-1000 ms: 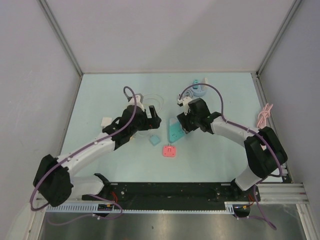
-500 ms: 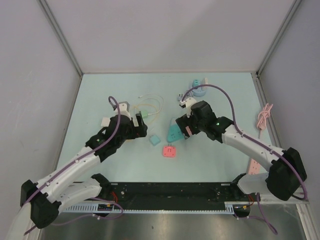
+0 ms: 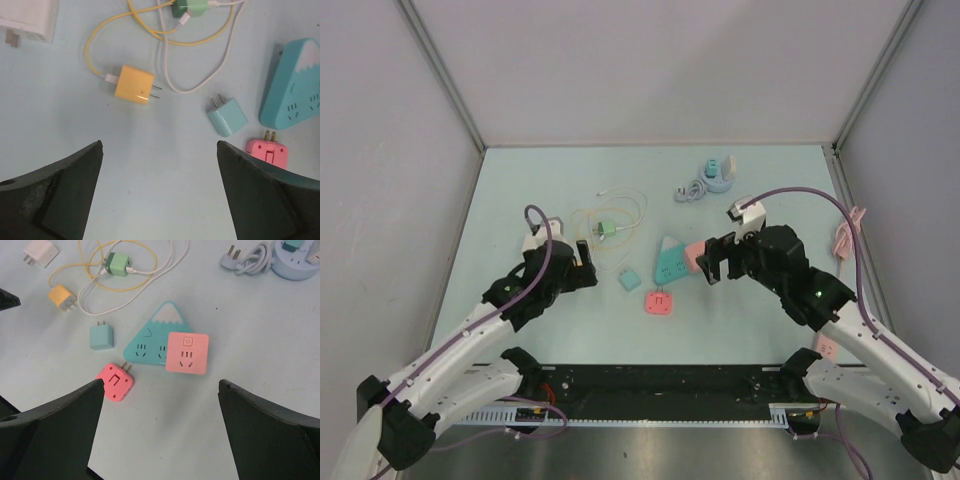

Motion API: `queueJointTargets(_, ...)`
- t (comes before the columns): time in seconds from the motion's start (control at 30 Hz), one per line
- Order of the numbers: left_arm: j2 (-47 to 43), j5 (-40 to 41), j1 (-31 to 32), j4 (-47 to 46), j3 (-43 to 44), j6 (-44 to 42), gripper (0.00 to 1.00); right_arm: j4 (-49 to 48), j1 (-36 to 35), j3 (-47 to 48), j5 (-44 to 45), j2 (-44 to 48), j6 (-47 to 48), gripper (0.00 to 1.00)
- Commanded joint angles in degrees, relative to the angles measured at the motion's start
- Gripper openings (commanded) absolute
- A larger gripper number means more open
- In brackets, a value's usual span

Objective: Insert the plug
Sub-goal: Pick up the plug from the center of the board.

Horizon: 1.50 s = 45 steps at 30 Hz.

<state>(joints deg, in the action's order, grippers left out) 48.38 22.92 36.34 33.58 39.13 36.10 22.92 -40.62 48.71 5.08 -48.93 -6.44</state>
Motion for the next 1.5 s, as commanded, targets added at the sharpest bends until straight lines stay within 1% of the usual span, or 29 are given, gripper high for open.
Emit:
queueJointTargets(0.0, 1.4, 1.4, -4.4, 0.3, 2.6, -1.1, 1.0, -1.7, 0.7, -2.8, -0.5, 3.1, -1.0, 1.0)
queueJointTargets(0.03, 2.1, 0.8, -7.0, 0.1, 2.8, -1.8, 1.0, -1.6, 1.0, -3.0, -0.6, 3.7, -0.9, 1.0)
queueJointTargets(0.17, 5.9, -1.6, -12.5, -0.8, 4.5, -6.1, 1.0, -2.0, 1.2, -4.2, -0.9, 4.0, -1.2, 1.0)
queueJointTargets(0.43, 11.0, -1.7, -15.9, -3.3, 4.9, -8.4, 1.0, -0.9, 1.3, -5.3, -2.1, 0.7, -1.3, 1.0)
queueJointTargets(0.6, 15.3, -5.2, -15.9, -5.4, 4.8, -9.5, 1.0, -1.1, 1.2, -5.6, -2.2, -1.3, -0.5, 1.0)
queueJointTargets(0.67, 17.4, -8.0, -15.8, -5.4, 5.1, -9.7, 1.0, -1.6, 1.2, -6.0, -2.3, -1.3, -0.2, 1.0)
queueJointTargets(0.73, 18.6, -10.0, -14.9, -5.8, 4.8, -10.1, 1.0, -2.2, 1.3, -6.2, -2.4, -1.4, -0.2, 1.0)
queueJointTargets(0.8, 19.0, -10.3, -13.5, -6.3, 4.6, -10.0, 0.99, -2.3, 1.4, -6.3, -2.4, -1.7, -0.2, 1.0)
queueJointTargets(0.87, 19.3, -10.5, -12.8, -6.4, 4.4, -8.2, 0.98, -2.6, 1.5, -6.5, -2.4, -2.2, -0.2, 0.99)
queueJointTargets(0.97, 19.4, -10.0, -10.1, -7.4, 3.8, -5.3, 0.98, -3.2, 1.6, -6.8, -3.1, -3.0, -0.2, 0.99)
queueJointTargets(1.0, 19.6, -9.8, -7.8, -7.5, 3.8, -4.6, 0.98, -3.2, 1.7, -6.8, -3.1, -3.0, -0.2, 0.99)
queueJointTargets(1.1, 21.0, -9.0, -3.9, -7.9, 4.8, -1.8, 0.98, -3.2, 1.9, -6.9, -3.4, -3.4, -0.2, 0.98)
queueJointTargets(1.2, 22.8, -7.5, -0.2, -8.5, 6.0, 1.2, 0.98, -3.4, 2.0, -7.0, -3.9, -3.4, -0.2, 0.98)
queueJointTargets(1.3, 25.0, -7.0, 2.7, -9.6, 7.2, 2.4, 0.98, -3.6, 2.4, -7.0, -4.2, -3.5, -0.2, 0.98)
queueJointTargets(1.47, 31.2, -6.3, 5.1, -10.6, 11.0, 5.0, 0.97, -3.7, 2.6, -7.3, -4.4, -3.6, -0.2, 0.98)
